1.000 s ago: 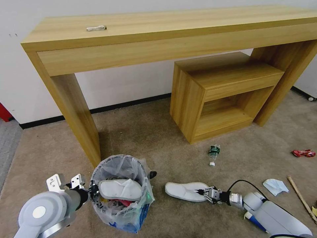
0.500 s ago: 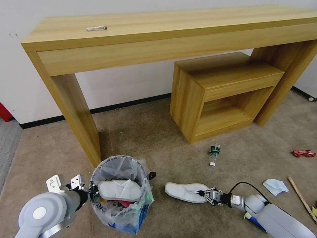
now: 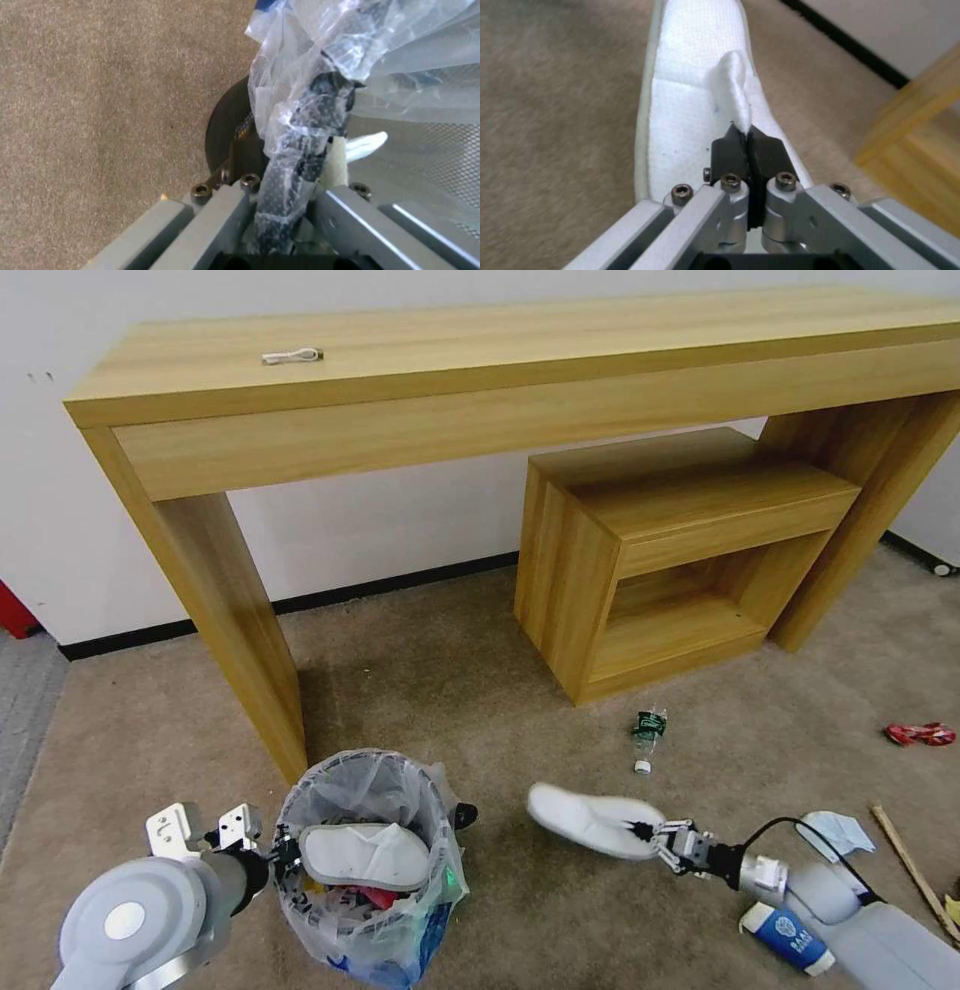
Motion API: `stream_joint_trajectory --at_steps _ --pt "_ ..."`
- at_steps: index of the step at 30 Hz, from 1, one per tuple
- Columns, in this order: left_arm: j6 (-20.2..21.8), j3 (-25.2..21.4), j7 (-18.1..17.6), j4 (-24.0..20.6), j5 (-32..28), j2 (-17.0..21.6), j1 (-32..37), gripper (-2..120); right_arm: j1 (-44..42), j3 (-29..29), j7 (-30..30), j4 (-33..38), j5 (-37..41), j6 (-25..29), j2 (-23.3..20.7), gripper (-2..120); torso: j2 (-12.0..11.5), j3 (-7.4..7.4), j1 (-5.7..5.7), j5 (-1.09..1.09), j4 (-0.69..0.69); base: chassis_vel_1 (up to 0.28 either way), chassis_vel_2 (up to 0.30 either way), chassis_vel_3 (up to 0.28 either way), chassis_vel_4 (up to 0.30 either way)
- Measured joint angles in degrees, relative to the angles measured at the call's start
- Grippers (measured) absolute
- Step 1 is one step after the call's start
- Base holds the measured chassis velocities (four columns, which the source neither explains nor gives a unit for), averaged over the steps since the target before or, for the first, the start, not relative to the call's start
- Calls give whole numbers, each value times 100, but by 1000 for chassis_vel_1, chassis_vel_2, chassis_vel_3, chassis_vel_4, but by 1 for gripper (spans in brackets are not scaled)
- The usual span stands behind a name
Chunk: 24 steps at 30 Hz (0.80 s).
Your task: Pick up the trash bin and place the garbage on the floor into it.
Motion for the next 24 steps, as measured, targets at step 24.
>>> stream_joint_trajectory --at_steps 24 --pt "19 26 -27 -163 30 -181 2 0 -678 601 574 2608 1314 -148 -687 0 0 0 0 -1 0 0 0 0 0"
